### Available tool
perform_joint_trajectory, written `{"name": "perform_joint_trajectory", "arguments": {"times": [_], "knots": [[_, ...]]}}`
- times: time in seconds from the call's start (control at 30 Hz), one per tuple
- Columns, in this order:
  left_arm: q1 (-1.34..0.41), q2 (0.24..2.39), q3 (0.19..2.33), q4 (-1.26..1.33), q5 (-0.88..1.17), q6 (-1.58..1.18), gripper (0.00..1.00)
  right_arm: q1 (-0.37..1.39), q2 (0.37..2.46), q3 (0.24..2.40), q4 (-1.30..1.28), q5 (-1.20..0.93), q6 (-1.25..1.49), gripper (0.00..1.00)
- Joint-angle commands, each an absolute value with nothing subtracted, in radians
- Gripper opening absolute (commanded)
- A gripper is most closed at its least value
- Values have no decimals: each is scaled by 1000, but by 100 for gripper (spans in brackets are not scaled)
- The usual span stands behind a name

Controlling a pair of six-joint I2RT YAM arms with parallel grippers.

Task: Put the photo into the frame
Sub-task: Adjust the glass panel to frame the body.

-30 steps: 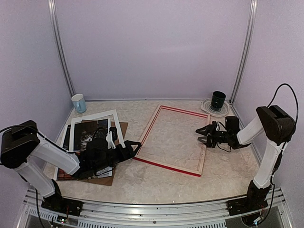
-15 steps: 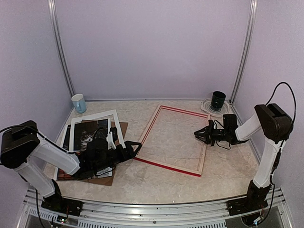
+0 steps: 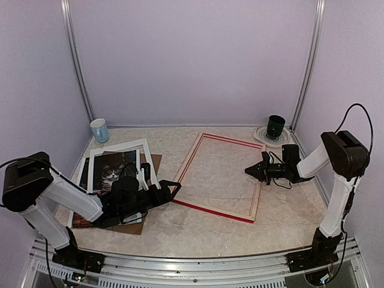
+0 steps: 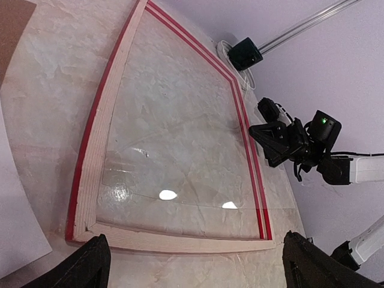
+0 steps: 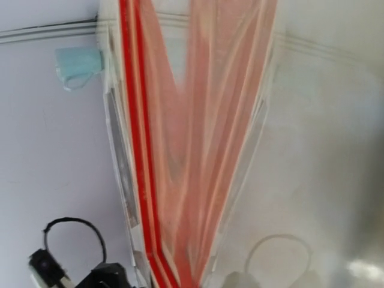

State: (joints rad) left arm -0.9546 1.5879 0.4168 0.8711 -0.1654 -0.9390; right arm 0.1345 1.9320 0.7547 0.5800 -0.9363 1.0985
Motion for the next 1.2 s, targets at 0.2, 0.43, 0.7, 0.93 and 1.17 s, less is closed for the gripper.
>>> {"name": "perform_joint_trajectory", "arguments": {"times": [0.2,0.43,0.7,0.93,1.17], "knots": [[-969,1595,427,903,-179,-943,99,123,1909,705,997,-1051,1357,0],[-975,1593,422,909,-186,-944,99,123,1969,675,1306,-1060,1565,0],[-974,1595,417,916,-194,-944,99,124,1977,661,1272,-1056,1524,0],[-975,1607,417,937,-191,-948,99,140,2025,646,1207,-1021,1442,0],[-976,1604,413,933,-194,-949,99,166,2095,658,1269,-1023,1469,0]]}}
